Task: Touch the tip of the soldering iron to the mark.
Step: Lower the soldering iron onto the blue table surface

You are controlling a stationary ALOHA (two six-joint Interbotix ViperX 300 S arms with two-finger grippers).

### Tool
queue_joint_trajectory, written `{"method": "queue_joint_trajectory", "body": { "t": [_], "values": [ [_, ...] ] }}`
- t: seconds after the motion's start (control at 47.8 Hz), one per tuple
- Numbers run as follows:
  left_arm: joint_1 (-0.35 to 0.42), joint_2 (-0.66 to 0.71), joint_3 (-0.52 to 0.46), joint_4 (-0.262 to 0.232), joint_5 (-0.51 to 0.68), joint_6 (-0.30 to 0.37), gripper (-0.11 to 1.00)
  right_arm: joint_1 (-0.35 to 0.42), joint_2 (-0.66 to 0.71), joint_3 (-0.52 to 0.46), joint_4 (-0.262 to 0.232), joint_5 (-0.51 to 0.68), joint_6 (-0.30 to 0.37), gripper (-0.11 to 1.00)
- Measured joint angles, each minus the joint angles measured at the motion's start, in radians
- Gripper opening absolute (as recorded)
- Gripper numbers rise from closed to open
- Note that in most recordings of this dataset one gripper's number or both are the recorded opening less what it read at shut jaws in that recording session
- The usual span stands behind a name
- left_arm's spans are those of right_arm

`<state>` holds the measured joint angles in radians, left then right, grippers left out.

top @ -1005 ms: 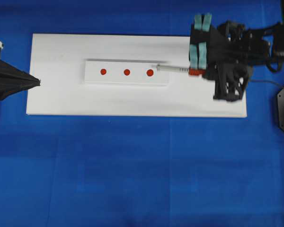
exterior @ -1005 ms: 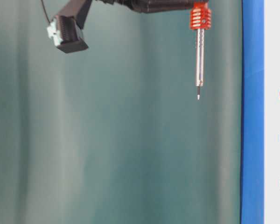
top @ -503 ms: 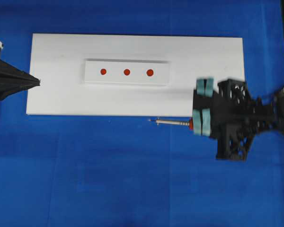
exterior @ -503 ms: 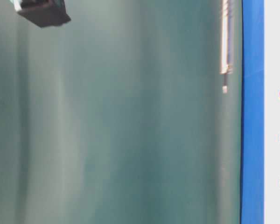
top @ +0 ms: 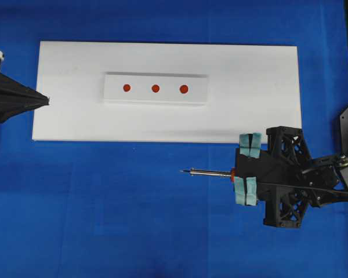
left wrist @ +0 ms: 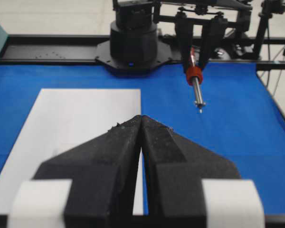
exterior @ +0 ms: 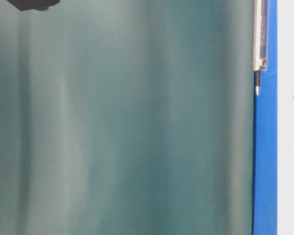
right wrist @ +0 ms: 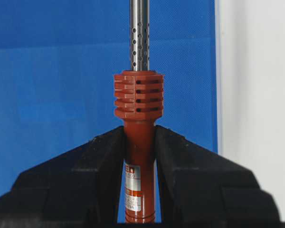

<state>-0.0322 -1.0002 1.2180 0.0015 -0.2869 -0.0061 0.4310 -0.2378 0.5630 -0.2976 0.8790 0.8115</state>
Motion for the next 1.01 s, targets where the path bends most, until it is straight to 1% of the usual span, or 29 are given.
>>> {"method": "queue_joint_trajectory", "body": {
  "t": [0.105, 0.209, 0.293, 0.398, 0.503, 0.628, 0.733, 0.859, 1.005],
  "values": [
    [0.0, 0.0, 0.0, 0.0, -0.005, 0.0, 0.0, 0.002, 0.028, -0.014, -0.008, -0.011, 0.0, 0.06],
    [0.0, -0.002, 0.0, 0.0, -0.008, 0.0, 0.0, 0.002, 0.069, -0.049, -0.021, -0.015, -0.003, 0.06],
    [0.0, -0.002, 0.0, 0.0, -0.009, 0.0, 0.0, -0.005, 0.117, -0.095, -0.043, -0.018, -0.011, 0.06],
    [0.0, 0.0, 0.0, -0.002, -0.009, 0.0, 0.0, -0.021, 0.176, -0.152, -0.054, -0.02, -0.02, 0.06],
    [0.0, 0.0, 0.0, 0.0, -0.009, 0.0, 0.0, -0.048, 0.238, -0.215, -0.057, -0.02, -0.035, 0.06],
    [0.0, 0.0, 0.0, 0.0, -0.009, 0.0, 0.0, -0.072, 0.299, -0.285, -0.057, -0.021, -0.069, 0.06],
    [-0.002, 0.0, 0.0, 0.0, -0.011, 0.0, 0.0, -0.08, 0.351, -0.356, -0.058, -0.032, -0.098, 0.06],
    [0.0, 0.0, 0.0, 0.0, -0.011, 0.0, 0.0, -0.083, 0.408, -0.422, -0.057, -0.035, -0.114, 0.06],
    [0.0, -0.003, 0.0, 0.0, -0.011, 0.002, 0.0, -0.083, 0.43, -0.454, -0.055, -0.035, -0.115, 0.06]
  ]
}}
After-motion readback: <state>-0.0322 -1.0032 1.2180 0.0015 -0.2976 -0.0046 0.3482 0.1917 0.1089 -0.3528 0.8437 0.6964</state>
